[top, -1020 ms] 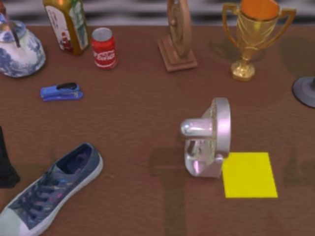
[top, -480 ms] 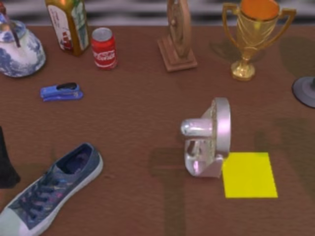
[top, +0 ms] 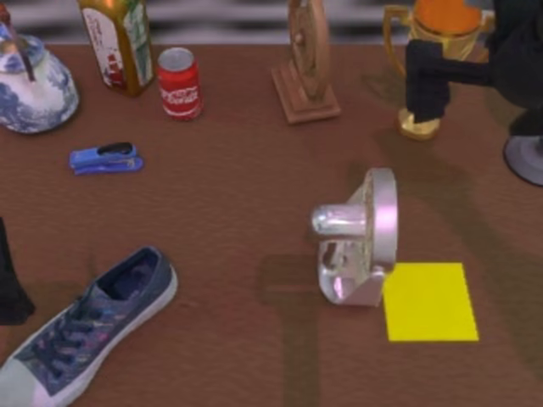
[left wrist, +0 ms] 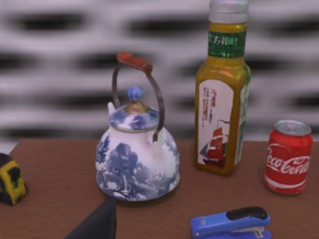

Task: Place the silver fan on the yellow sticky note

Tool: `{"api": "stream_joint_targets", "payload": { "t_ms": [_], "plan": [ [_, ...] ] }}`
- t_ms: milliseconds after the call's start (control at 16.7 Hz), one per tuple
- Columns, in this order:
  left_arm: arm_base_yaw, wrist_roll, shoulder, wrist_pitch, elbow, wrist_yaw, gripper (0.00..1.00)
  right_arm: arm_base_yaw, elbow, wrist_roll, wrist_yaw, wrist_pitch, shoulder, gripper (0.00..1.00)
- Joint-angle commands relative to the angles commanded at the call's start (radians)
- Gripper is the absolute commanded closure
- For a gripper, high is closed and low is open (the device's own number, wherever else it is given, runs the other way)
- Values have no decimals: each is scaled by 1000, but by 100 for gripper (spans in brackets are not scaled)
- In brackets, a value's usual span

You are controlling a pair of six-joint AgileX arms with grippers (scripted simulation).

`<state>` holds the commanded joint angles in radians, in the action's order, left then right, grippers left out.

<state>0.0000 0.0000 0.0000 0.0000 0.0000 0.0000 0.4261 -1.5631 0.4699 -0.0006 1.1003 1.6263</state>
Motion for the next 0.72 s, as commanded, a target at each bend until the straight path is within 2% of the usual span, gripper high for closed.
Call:
{"api": "stream_joint_targets", "payload": {
  "t_ms": [180,360,720],
  "plan": [
    [0,0,0,0,0,0,0,63,-233,67,0,165,246,0],
    [0,0,0,0,0,0,0,108,-381,114,2,290,413,0],
    [0,0,0,0,0,0,0,131,-448,139,3,358,497,0]
  ]
}}
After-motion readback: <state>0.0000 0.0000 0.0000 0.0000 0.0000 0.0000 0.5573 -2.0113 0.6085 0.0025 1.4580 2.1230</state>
